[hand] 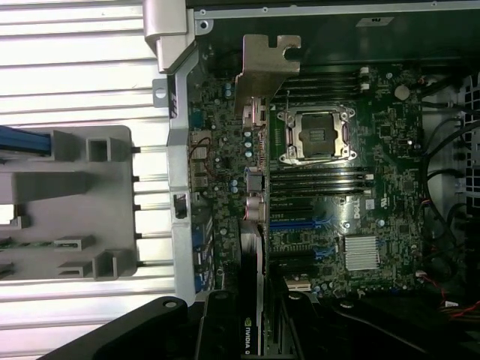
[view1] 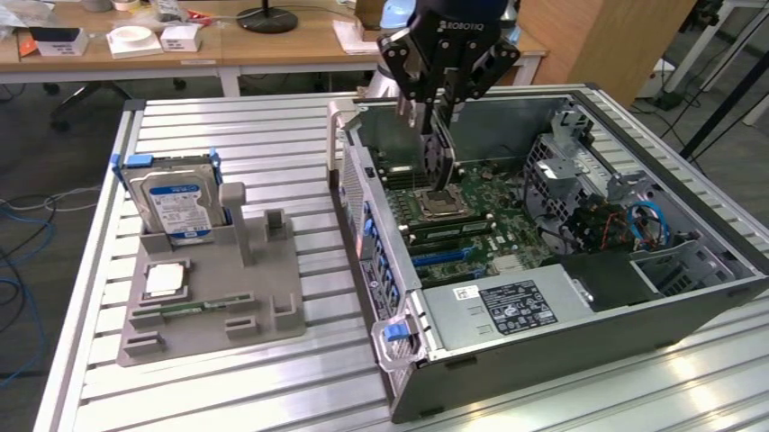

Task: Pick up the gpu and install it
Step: 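Pick up the gpu and move the gpu toward the slot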

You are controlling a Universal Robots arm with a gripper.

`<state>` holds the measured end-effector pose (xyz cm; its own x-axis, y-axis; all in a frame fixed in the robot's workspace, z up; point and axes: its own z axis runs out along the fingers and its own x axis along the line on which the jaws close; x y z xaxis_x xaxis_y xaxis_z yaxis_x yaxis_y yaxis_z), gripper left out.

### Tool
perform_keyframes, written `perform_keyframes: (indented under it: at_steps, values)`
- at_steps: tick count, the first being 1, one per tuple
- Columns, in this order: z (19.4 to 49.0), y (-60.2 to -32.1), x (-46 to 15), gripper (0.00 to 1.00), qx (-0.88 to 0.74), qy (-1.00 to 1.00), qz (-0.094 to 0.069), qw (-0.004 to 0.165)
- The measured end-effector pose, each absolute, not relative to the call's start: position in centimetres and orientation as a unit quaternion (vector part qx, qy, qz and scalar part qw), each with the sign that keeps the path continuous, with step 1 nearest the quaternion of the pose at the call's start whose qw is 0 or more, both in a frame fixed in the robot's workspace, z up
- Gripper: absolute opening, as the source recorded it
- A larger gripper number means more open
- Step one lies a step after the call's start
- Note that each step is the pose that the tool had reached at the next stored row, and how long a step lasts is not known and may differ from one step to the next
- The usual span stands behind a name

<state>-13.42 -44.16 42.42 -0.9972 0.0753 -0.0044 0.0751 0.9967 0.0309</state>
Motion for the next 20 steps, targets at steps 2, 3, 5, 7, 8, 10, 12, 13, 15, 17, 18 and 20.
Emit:
perform_keyframes:
  at_steps: [2, 3, 5, 7, 8, 10, 12, 13, 15, 17, 18, 20]
  values:
    - [42.42, -44.16, -13.35, 0.26, 0.038, 0.999, 0.015, 0.003]
    - [42.42, -44.16, -13.32, 0.26, 0.038, 0.999, 0.015, 0.003]
    - [42.42, -44.16, -13.26, 0.26, 0.038, 0.999, 0.015, 0.003]
    - [42.42, -44.16, -13.21, 0.26, 0.038, 0.999, 0.015, 0.003]
    - [42.42, -44.16, -13.19, 0.26, 0.038, 0.999, 0.015, 0.003]
    - [42.43, -44.16, -13.16, 0.26, 0.038, 0.999, 0.015, 0.003]
    - [42.42, -44.16, -13.13, 0.26, 0.038, 0.999, 0.015, 0.003]
    - [42.42, -44.16, -13.12, 0.26, 0.038, 0.999, 0.015, 0.003]
    - [42.42, -44.16, -13.07, 0.26, 0.038, 0.999, 0.015, 0.003]
    - [42.42, -44.16, -13.01, 0.26, 0.038, 0.999, 0.015, 0.003]
    - [42.42, -44.16, -12.98, 0.26, 0.038, 0.999, 0.015, 0.003]
    - [42.42, -44.16, -12.92, 0.26, 0.038, 0.999, 0.015, 0.003]
